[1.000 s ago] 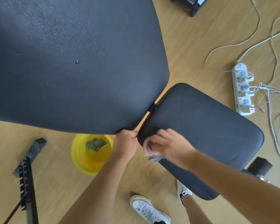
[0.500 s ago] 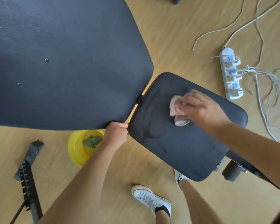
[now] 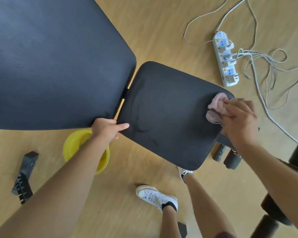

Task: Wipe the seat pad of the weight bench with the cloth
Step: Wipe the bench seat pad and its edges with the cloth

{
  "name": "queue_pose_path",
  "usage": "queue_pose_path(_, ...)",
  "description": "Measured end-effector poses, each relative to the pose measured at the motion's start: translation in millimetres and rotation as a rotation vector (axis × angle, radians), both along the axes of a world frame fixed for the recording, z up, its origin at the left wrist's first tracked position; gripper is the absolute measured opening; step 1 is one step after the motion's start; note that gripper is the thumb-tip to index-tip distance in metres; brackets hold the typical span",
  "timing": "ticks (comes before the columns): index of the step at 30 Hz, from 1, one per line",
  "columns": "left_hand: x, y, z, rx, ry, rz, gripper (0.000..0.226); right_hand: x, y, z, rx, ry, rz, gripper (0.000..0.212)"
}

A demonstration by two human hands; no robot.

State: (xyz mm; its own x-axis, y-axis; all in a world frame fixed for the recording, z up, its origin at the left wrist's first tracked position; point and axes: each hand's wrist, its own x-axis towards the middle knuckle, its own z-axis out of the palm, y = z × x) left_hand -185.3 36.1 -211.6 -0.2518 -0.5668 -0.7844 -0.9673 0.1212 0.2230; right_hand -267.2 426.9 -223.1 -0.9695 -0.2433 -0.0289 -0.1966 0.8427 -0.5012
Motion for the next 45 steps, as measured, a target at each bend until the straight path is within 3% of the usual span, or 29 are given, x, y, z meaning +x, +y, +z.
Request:
queue_pose_path(2,-1,0,-1,0.013,-0.007,0.035,0.078,32,-29,0,0.0,-0.024,-0.122,0.003)
queue_pose_path(4,-2,0,-3,0.023,-0.018,0.057,0.076,81,-49,5,-0.042,-0.162,0.224,0.016)
queue_pose_path(6,-4,0,-3,0.022,-0.029,0.072,0.074,121,-40,11,-0.107,-0.227,0.766,0.026)
queue_pose_path(7,-5,0,-5,0.022,-0.029,0.083,0.073,116,-27,10,-0.088,-0.18,0.922,0.032)
queue_pose_path(8,-6,-1,-6,0.023,-0.032,0.094,0.073,102,-13,5,-0.102,-0.174,0.946,0.036)
queue_pose_path(10,-8,-1,-7,0.021,-0.028,0.097,0.072,64,10,-5,-0.099,-0.146,0.633,0.035)
queue_pose_path(13,-7,-1,-7,0.017,-0.035,0.097,0.07,40,13,-13,-0.006,-0.028,-0.048,0.018)
queue_pose_path(14,-6,-1,-7,0.017,-0.041,0.098,0.069,55,4,-14,0.011,-0.03,-0.103,0.013)
queue_pose_path(15,-5,-2,-8,0.017,-0.047,0.103,0.069,76,-5,-15,0.002,-0.063,-0.005,0.012)
queue_pose_path(19,-1,0,-8,0.006,-0.06,0.094,0.069,110,0,-8,0.019,-0.091,0.776,0.023)
queue_pose_path(20,-2,2,-10,0.007,-0.052,0.076,0.069,98,3,-10,0.069,-0.032,0.806,0.017)
queue_pose_path(24,-1,-3,-10,-0.005,-0.018,0.089,0.07,39,-54,-6,-0.065,0.013,0.278,0.018)
queue_pose_path(25,-2,-1,-11,-0.007,-0.012,0.073,0.071,34,-81,-5,-0.125,0.003,0.248,0.019)
queue_pose_path(28,4,3,-11,0.01,0.02,0.047,0.076,50,-153,-7,-0.12,-0.077,0.698,0.031)
queue_pose_path(30,5,3,-12,0.012,0.044,0.04,0.081,39,-178,-9,0.028,0.083,1.107,0.028)
queue_pose_path(31,4,2,-12,0.014,0.052,0.042,0.081,20,-183,-14,0.064,0.181,1.203,0.024)
queue_pose_path(32,2,1,-14,0.016,0.052,0.047,0.08,-6,-188,-16,0.058,0.201,1.159,0.02)
queue_pose_path(35,5,-4,-19,0.008,0.032,0.029,0.077,-77,-191,-9,-0.028,-0.004,0.468,0.02)
queue_pose_path(37,9,-4,-22,0.001,0.019,0.013,0.077,-87,-195,-8,-0.018,-0.071,0.222,0.028)
queue_pose_path(40,10,-3,-24,0.01,0.025,0.026,0.079,-95,-198,0,-0.07,-0.263,0.216,0.028)
queue_pose_path(43,7,-6,-26,0.014,0.005,0.011,0.082,-140,-224,-1,0.011,-0.492,0.139,0.052)
queue_pose_path(45,8,-5,-26,0.016,0.003,0.005,0.083,-157,-249,-2,0.066,-0.582,0.145,0.054)
